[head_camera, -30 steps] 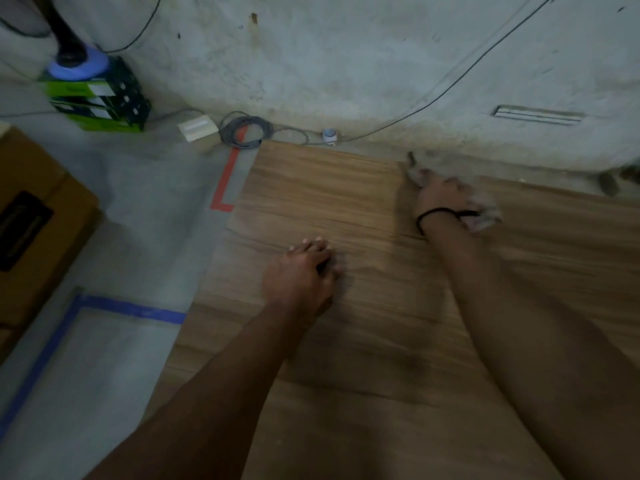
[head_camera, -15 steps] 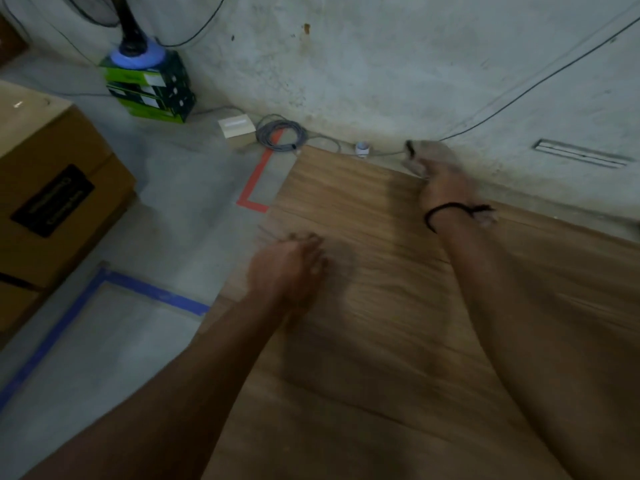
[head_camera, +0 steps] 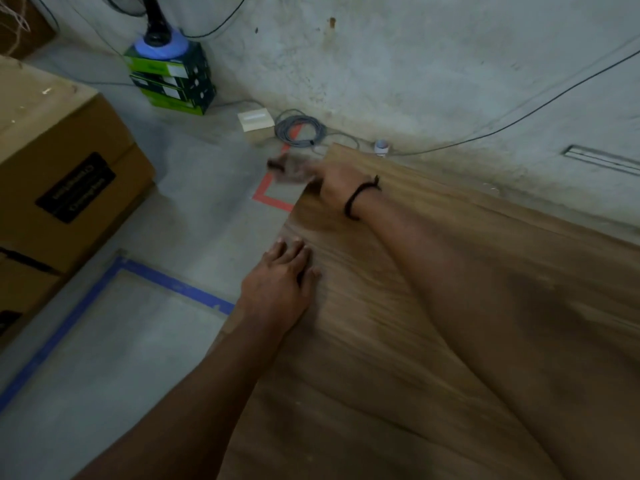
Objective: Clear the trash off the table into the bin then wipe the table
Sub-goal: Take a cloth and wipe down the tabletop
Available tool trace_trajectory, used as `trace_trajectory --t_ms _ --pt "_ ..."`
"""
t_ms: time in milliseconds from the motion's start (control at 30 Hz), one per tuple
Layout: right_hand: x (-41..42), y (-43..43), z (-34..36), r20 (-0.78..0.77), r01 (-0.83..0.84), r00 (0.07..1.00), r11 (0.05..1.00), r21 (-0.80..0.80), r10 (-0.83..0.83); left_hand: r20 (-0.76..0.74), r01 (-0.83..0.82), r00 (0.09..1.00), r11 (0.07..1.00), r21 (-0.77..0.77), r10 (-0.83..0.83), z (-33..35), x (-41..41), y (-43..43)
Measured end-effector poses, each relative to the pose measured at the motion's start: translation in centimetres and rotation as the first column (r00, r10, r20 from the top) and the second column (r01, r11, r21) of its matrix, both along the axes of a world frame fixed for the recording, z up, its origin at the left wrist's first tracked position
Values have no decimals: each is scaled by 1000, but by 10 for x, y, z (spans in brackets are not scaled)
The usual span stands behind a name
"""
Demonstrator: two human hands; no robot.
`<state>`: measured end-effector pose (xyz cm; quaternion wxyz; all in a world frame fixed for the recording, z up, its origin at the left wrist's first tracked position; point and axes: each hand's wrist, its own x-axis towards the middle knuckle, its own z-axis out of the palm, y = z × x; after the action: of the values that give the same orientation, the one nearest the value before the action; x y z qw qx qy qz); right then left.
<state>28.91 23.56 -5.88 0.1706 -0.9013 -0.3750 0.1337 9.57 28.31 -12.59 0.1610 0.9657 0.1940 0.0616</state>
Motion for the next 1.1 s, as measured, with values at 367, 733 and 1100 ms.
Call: trace_trajectory --t_ms 367,733,1100 --pt "2 1 -43 202 54 979 944 -325 14 60 8 998 1000 -2 -8 -1 0 2" --pt "-43 -79 -1 -47 115 993 986 118 -110 252 32 967 999 44 -42 30 -20 -13" --pt "-43 -127 -41 213 306 946 886 -349 -244 -206 -16 978 996 -86 -2 32 -112 -35"
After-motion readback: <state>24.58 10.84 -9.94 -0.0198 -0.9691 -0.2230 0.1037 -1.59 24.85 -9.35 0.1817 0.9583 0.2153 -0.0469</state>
